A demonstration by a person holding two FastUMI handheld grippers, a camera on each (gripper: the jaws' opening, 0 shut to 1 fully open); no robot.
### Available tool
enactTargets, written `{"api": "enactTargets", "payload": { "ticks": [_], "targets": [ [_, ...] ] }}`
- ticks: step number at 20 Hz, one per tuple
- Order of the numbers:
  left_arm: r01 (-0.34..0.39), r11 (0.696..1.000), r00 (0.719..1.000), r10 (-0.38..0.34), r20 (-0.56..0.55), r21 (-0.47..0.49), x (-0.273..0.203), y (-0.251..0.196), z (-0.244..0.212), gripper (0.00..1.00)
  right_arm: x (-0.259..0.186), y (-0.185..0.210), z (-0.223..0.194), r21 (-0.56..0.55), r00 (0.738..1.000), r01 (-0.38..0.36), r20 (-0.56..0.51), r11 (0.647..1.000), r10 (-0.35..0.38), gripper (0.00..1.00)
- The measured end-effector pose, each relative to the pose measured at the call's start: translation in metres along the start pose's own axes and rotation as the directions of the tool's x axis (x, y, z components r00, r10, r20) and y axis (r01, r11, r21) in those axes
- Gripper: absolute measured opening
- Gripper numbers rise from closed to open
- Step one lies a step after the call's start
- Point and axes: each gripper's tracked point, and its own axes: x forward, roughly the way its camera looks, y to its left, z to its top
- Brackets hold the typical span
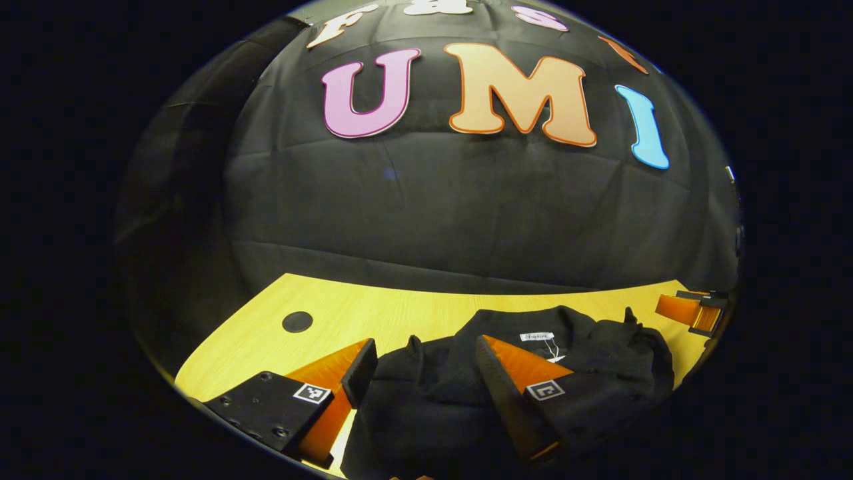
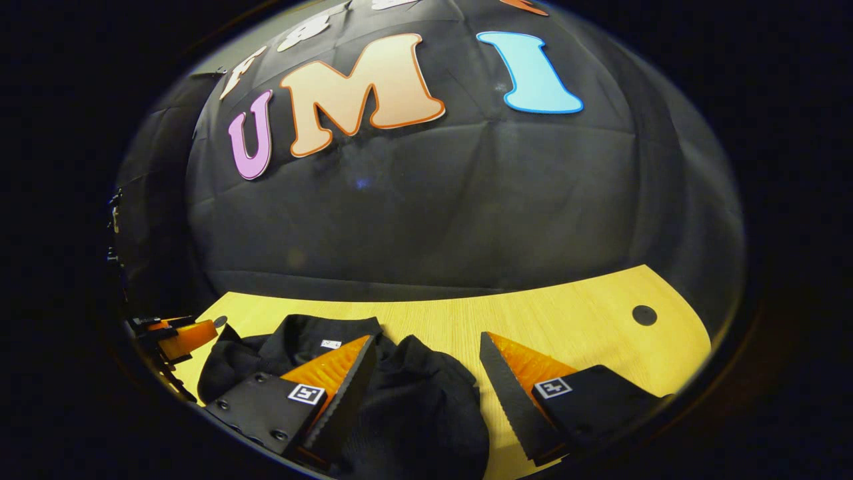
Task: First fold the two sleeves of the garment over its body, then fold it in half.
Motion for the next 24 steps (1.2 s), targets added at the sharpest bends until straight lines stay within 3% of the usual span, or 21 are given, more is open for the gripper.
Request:
{"api": "enactTargets", "payload": {
  "ticks": [1, 7, 12, 13, 14, 17, 24],
  "targets": [
    [-0.002, 1.000, 1.000, 0.002, 0.006, -0.009, -0.004, 0.001, 0.003, 0.91, -0.005, -0.001, 0.002, -0.005, 1.000, 0.002, 0.002, 1.000, -0.002, 0.98],
    [0.007, 0.999, 0.999, -0.005, 0.035, -0.053, -0.050, 0.012, 0.030, 0.92, -0.059, 0.005, 0.010, -0.036, 0.999, -0.011, 0.052, 0.999, 0.013, 0.98],
    [0.011, 1.000, 0.998, -0.009, 0.070, -0.021, -0.105, 0.027, 0.036, 0.93, -0.131, 0.018, 0.005, -0.044, 0.994, 0.001, 0.113, 0.999, 0.004, 0.99],
    [0.014, 1.000, 0.997, -0.012, 0.071, -0.027, -0.118, 0.028, 0.035, 0.93, -0.145, 0.021, 0.006, -0.041, 0.991, 0.004, 0.137, 0.999, 0.002, 0.95],
    [0.018, 0.999, 0.997, -0.015, 0.072, -0.034, -0.131, 0.030, 0.033, 0.93, -0.161, 0.026, 0.004, -0.037, 0.988, 0.001, 0.153, 0.999, 0.005, 0.98],
    [0.021, 0.999, 0.995, -0.017, 0.100, -0.039, -0.169, 0.036, 0.031, 0.93, -0.211, 0.035, -0.013, -0.015, 0.986, 0.003, 0.168, 1.000, 0.000, 0.94],
    [0.058, 0.998, 0.991, -0.053, 0.126, -0.032, -0.277, 0.041, 0.012, 0.92, -0.317, 0.045, -0.061, 0.027, 0.981, 0.026, 0.191, 0.999, -0.031, 0.97]
  ]
}}
